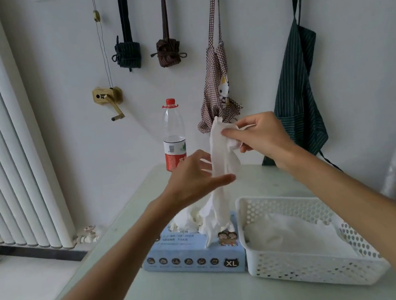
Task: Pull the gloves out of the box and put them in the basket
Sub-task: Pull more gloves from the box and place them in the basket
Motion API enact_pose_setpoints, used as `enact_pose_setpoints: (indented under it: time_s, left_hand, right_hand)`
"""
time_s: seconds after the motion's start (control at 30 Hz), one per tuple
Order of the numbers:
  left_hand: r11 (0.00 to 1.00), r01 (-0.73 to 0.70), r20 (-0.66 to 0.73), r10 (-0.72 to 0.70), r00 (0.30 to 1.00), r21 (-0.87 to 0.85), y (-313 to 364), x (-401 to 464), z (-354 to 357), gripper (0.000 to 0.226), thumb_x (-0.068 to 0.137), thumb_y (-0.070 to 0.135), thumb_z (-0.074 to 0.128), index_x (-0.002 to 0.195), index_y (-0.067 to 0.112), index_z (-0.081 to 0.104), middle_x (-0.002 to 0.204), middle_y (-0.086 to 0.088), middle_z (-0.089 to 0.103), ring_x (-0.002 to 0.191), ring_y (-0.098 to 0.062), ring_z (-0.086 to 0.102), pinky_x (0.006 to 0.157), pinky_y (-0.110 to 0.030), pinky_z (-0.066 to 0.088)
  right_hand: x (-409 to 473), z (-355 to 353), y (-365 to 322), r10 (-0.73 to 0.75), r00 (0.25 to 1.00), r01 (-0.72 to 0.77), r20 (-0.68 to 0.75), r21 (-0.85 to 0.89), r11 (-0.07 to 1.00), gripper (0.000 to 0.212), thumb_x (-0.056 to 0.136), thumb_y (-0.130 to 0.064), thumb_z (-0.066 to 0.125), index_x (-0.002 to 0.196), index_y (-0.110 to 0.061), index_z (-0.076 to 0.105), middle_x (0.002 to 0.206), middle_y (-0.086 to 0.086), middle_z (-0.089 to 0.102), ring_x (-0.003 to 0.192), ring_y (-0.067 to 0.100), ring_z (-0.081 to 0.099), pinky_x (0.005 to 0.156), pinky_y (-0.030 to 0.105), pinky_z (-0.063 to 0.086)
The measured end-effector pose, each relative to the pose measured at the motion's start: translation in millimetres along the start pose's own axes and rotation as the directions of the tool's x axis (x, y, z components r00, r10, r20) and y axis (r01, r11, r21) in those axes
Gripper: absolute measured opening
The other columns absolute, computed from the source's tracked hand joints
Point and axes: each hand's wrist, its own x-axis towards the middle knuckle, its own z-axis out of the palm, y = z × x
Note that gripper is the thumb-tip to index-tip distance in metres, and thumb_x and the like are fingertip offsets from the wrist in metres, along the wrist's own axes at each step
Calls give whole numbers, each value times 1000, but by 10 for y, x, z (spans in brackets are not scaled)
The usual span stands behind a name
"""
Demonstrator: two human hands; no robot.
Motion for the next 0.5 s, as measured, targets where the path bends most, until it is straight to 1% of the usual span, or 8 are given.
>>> enact_pose_setpoints:
  time_s: [0.07,0.1,0.17,0.23,0.3,0.33,0.4,0.5]
  left_hand:
    - [1000,-14,-123,11,992,-24,29,71,109,27,79,30,74,97,19,57,97,3,67,85,-12,65,80,-32,55]
    - [997,-9,-135,-1,991,-70,37,98,116,18,82,23,71,93,19,58,92,2,68,84,-14,66,81,-33,55]
    - [977,11,-30,-18,999,-214,88,144,112,12,86,17,67,95,17,59,87,3,71,84,-15,68,79,-31,57]
    - [954,27,77,-4,997,-300,150,153,67,13,90,19,62,102,15,58,83,5,74,80,-10,70,74,-22,56]
    - [946,-2,131,47,990,-324,265,199,99,13,92,20,58,103,14,61,78,8,74,72,-2,68,67,-14,54]
    - [945,-18,150,71,986,-325,337,230,137,13,92,18,58,103,12,63,77,8,74,70,0,67,65,-12,52]
    - [947,-32,185,95,978,-319,462,295,239,15,92,16,59,104,9,65,84,2,73,72,-1,67,65,-11,50]
    - [960,-55,251,127,960,-274,580,369,391,20,92,19,60,106,7,67,94,-5,73,80,-7,68,70,-14,53]
  right_hand:
    - [-22,-155,29,-15,1000,15,-4,-46,999,20,74,-31,80,86,-20,68,63,3,70,47,3,58,73,28,54]
    - [-29,-262,65,-14,999,18,47,-73,997,25,74,-28,80,93,-19,66,63,3,68,50,4,58,75,29,52]
    - [-59,-550,181,36,972,-16,231,-89,996,38,75,-19,79,108,-23,60,73,10,70,63,10,62,85,32,50]
    - [-106,-788,312,103,906,-68,410,-97,993,50,75,-17,78,117,-32,55,102,24,68,85,21,67,94,35,49]
    - [-158,-969,469,150,858,-115,491,-103,988,64,71,-26,79,129,-29,51,113,20,66,100,23,67,84,28,55]
    - [-187,-1023,530,162,854,-126,495,-105,986,71,69,-33,78,134,-25,50,113,10,69,103,17,67,78,23,54]
    - [-240,-1087,610,151,886,-129,439,-80,988,63,69,-40,76,125,-18,59,109,-5,71,101,11,66,82,22,52]
    - [-268,-1203,689,107,949,-118,296,18,993,44,70,-48,75,87,-9,69,88,5,68,88,20,62,85,32,44]
